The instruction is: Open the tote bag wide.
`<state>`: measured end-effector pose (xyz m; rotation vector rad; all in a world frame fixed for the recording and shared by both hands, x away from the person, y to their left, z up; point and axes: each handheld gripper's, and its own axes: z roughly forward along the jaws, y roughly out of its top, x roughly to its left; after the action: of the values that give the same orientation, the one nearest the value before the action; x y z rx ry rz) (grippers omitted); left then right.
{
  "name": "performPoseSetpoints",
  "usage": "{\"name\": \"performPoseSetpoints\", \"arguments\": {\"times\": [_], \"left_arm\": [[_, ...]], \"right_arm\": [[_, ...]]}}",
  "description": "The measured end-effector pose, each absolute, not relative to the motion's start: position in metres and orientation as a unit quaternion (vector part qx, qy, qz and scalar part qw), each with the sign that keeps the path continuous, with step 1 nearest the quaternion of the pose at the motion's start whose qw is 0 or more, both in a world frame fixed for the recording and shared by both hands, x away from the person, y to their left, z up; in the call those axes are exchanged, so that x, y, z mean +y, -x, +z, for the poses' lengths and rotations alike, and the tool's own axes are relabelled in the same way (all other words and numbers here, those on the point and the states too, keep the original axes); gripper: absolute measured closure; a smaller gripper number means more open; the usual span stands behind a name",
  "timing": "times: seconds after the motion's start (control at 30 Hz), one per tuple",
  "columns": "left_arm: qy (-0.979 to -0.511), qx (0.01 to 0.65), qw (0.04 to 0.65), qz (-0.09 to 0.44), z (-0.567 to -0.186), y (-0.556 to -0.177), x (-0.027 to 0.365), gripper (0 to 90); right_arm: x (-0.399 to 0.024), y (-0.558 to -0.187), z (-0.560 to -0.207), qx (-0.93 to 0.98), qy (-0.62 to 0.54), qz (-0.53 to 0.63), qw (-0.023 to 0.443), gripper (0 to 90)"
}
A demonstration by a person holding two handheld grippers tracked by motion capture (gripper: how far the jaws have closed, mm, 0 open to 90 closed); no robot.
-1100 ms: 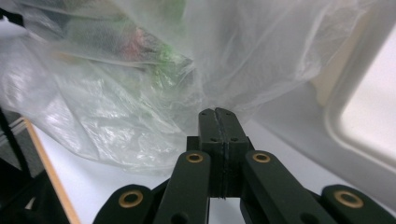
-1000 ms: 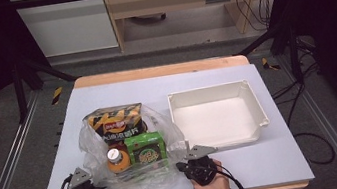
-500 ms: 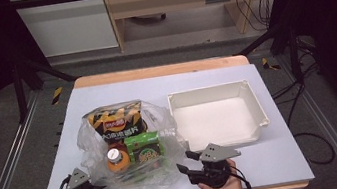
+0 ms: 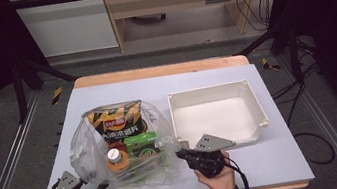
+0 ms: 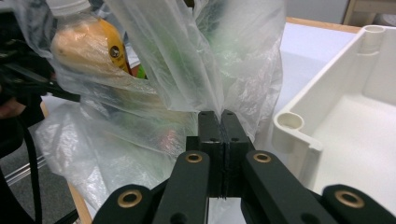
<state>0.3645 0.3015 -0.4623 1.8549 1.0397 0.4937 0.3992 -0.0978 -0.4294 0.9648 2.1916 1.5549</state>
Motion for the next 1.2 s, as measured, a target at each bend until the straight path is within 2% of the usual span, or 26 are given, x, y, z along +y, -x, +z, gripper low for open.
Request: {"name": "performPoseSetpoints", "arguments": {"times": [0.1,0.17,0.27,0.6,0.7,0.83,0.87,0.9,1.0,1.2], "left_arm": [[-0.739,0.423,0.480,0.210,-0.457,-0.361,0.303,29.0],[-0.726,0.425,0.494,0.218,-0.450,-0.358,0.306,26.3],[-0.703,0.412,0.527,0.241,-0.427,-0.351,0.312,25.1],[-0.691,0.382,0.558,0.254,-0.378,-0.352,0.307,26.3],[-0.702,0.394,0.534,0.258,-0.375,-0.363,0.300,35.3],[-0.719,0.421,0.492,0.253,-0.381,-0.371,0.299,68.5],[-0.724,0.427,0.488,0.237,-0.385,-0.372,0.300,68.5],[-0.726,0.428,0.487,0.228,-0.388,-0.372,0.301,75.6],[-0.737,0.444,0.466,0.206,-0.409,-0.370,0.303,88.2],[-0.754,0.463,0.425,0.190,-0.438,-0.375,0.300,89.1]], "right_arm": [[-0.099,-0.399,-0.430,0.762,-0.337,0.533,0.146,90.0],[-0.099,-0.400,-0.430,0.764,-0.338,0.530,0.146,90.0],[-0.097,-0.401,-0.432,0.768,-0.341,0.523,0.146,90.0],[-0.095,-0.401,-0.431,0.771,-0.340,0.520,0.140,90.0],[-0.094,-0.401,-0.431,0.772,-0.337,0.521,0.138,90.0],[-0.096,-0.399,-0.430,0.772,-0.336,0.522,0.137,90.0],[-0.097,-0.399,-0.430,0.772,-0.335,0.523,0.137,90.0],[-0.099,-0.398,-0.430,0.770,-0.338,0.524,0.134,90.0],[-0.105,-0.393,-0.432,0.772,-0.340,0.524,0.120,90.0],[-0.106,-0.389,-0.446,0.782,-0.352,0.505,0.101,90.0]]}}
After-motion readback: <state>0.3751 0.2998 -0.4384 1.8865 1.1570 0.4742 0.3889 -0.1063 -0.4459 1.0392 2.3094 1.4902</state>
